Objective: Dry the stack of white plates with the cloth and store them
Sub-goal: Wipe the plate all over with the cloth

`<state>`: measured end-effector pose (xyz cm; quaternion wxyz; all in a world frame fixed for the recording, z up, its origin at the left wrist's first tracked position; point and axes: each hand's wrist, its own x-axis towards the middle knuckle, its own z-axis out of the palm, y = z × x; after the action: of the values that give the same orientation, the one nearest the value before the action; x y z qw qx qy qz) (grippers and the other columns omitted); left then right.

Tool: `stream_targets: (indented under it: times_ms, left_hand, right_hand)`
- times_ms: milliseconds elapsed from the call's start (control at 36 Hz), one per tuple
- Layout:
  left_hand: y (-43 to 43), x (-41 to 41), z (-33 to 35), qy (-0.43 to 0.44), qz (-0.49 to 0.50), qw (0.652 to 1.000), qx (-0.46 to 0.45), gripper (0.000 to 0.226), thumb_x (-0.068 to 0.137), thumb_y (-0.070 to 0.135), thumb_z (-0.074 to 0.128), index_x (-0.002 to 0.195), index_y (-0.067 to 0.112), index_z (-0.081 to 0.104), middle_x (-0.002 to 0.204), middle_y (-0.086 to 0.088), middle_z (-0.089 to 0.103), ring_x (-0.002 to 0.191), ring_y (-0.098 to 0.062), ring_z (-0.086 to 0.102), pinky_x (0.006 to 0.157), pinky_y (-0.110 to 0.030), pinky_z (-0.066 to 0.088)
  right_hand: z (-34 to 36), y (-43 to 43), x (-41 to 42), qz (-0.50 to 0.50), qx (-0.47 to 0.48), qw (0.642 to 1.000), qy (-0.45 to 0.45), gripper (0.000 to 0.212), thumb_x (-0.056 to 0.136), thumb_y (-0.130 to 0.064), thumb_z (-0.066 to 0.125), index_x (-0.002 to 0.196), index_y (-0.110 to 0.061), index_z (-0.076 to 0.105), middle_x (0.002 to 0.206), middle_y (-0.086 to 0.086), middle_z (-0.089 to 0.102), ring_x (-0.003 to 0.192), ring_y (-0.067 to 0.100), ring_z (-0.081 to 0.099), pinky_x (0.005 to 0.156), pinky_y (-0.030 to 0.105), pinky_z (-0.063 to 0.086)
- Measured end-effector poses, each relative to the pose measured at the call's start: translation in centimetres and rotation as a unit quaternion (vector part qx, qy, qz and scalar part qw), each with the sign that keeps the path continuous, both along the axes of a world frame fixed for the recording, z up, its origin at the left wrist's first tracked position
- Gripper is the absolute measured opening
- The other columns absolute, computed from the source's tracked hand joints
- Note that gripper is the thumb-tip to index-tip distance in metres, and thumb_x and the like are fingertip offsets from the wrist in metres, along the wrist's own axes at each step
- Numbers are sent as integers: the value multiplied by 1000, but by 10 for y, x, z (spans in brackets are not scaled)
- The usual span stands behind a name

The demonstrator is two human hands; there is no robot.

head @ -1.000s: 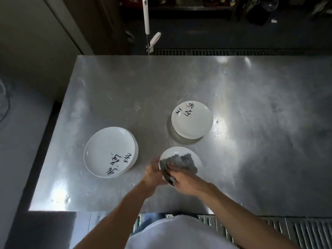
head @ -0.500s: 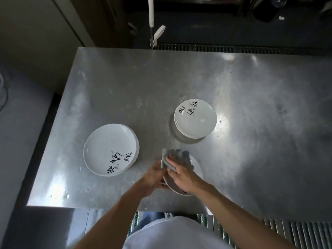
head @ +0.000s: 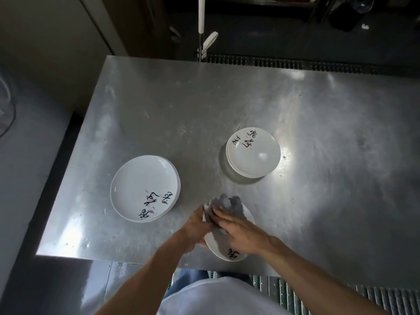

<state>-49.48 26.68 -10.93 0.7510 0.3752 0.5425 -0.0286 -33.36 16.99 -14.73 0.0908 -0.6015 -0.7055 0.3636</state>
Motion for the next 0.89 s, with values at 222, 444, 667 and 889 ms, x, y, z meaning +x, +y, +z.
stream_targets:
  times_ms: [222,444,667,889]
  left_hand:
    - [-23,10,2,38,194,979,-39,32,87,-3,56,113,15,52,112,-14,59,100,-37,64,66,-51,63]
    - [-14,-8,7,-46,68,995,-61,53,92,-6,51,132,28,54,117,-23,71,93,-35,73,78,-48,62]
    - [-7,-14,9,-51,38,997,-38,57,93,-12,47,141,19,51,118,-20,71,96,-32,71,93,-55,58]
    - [-4,-23,5,-59,13,996,-63,55,88,-15,44,134,12,57,116,-20,72,96,-28,73,86,-50,61]
  right_hand:
    - [3,13,-1,-183,-89,972,-114,74,93,-8,46,160,-11,14,168,9,6,155,25,6,125,39,14]
    - [12,1,-2,-53,-37,996,55,56,100,-24,39,155,-16,35,164,-5,23,153,9,12,125,30,5]
    - [17,15,-1,58,15,998,35,49,102,-18,47,151,-10,44,159,6,38,151,16,28,124,34,20]
    - [18,12,-14,48,8,997,55,50,104,-17,46,153,-12,39,161,5,34,151,10,24,125,33,20]
